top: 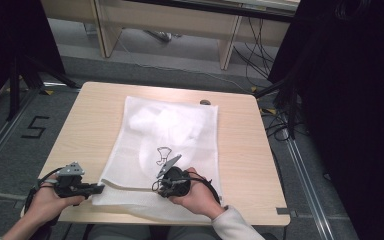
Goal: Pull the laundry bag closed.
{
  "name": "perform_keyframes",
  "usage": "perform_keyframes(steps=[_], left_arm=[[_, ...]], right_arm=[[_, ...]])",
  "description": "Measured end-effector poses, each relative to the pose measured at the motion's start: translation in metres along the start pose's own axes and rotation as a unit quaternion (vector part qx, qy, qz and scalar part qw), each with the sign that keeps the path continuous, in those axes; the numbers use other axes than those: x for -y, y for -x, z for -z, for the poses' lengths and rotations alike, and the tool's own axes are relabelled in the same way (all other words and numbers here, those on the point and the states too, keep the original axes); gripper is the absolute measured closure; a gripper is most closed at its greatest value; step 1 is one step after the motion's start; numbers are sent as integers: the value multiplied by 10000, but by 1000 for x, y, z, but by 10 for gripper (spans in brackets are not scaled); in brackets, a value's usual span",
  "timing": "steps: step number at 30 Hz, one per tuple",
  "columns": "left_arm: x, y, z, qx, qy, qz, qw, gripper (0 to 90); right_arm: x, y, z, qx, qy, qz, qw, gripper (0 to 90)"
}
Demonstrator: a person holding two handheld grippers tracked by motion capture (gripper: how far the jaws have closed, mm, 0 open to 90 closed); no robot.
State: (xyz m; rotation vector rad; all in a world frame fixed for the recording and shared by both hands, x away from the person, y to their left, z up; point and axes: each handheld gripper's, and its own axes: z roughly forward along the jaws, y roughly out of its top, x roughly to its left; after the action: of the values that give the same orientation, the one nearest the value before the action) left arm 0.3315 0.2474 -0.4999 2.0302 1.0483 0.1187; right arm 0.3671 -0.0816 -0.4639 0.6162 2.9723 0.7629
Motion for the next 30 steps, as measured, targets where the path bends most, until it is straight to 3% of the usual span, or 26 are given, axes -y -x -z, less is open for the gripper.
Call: perform_keyframes(steps=[12, 30], left_arm=[[1, 0, -1, -14, 90, 21, 10000, 851], [0, -1, 0, -15, -36, -16, 10000, 851]], right_arm=[[3, 1, 4, 27, -5, -2, 10000, 823], [10, 4, 10, 46, -29, -61, 10000, 823]])
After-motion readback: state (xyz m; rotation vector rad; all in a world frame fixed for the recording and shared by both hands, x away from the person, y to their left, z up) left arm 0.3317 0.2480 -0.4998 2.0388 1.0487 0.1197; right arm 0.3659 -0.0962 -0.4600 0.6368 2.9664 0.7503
